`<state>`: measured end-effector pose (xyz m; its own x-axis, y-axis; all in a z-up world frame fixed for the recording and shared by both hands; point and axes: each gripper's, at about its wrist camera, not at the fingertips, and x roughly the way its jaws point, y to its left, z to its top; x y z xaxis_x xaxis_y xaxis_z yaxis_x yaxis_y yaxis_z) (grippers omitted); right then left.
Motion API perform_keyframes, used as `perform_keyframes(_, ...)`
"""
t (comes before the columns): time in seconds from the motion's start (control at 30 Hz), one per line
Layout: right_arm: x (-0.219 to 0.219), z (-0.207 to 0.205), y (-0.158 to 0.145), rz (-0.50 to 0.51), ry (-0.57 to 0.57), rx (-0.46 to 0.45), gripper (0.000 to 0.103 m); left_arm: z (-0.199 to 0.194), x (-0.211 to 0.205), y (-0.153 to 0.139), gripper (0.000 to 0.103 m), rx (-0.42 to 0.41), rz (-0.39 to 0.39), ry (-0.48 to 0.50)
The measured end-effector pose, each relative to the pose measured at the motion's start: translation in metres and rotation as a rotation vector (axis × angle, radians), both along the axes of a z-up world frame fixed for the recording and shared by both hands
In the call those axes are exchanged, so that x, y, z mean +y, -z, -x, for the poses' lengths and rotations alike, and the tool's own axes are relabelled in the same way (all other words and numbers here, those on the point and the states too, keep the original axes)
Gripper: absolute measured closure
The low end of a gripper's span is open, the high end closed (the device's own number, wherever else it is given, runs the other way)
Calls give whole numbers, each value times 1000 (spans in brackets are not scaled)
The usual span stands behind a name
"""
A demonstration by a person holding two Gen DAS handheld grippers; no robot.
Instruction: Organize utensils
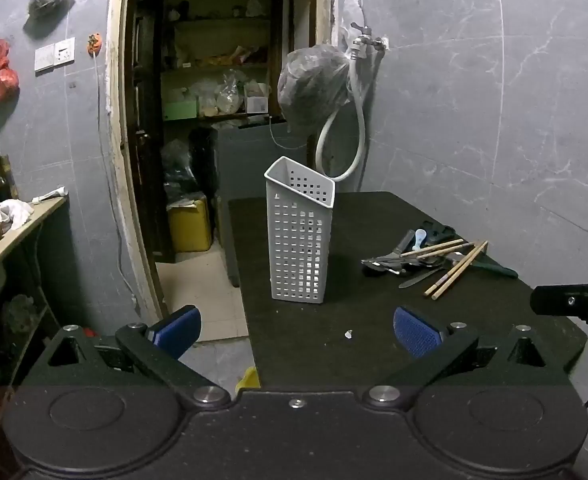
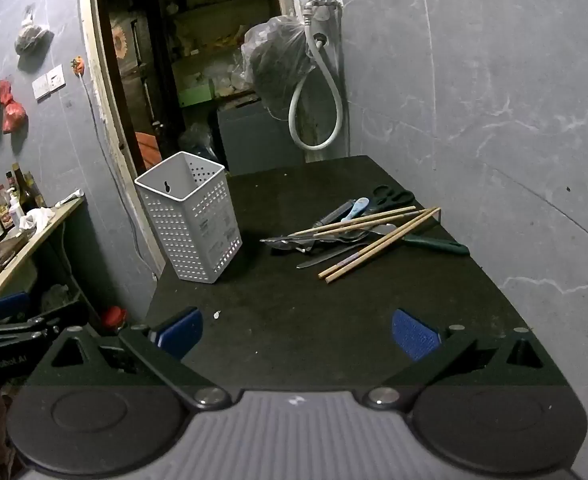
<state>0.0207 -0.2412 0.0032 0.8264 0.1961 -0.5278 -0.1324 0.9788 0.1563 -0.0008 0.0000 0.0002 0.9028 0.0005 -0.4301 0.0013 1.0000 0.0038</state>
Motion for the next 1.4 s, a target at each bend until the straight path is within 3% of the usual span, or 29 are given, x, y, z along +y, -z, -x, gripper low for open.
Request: perform_keyframes(1.4, 4, -5, 0, 7, -2, 10, 0, -4, 6, 0, 1, 10, 2, 6)
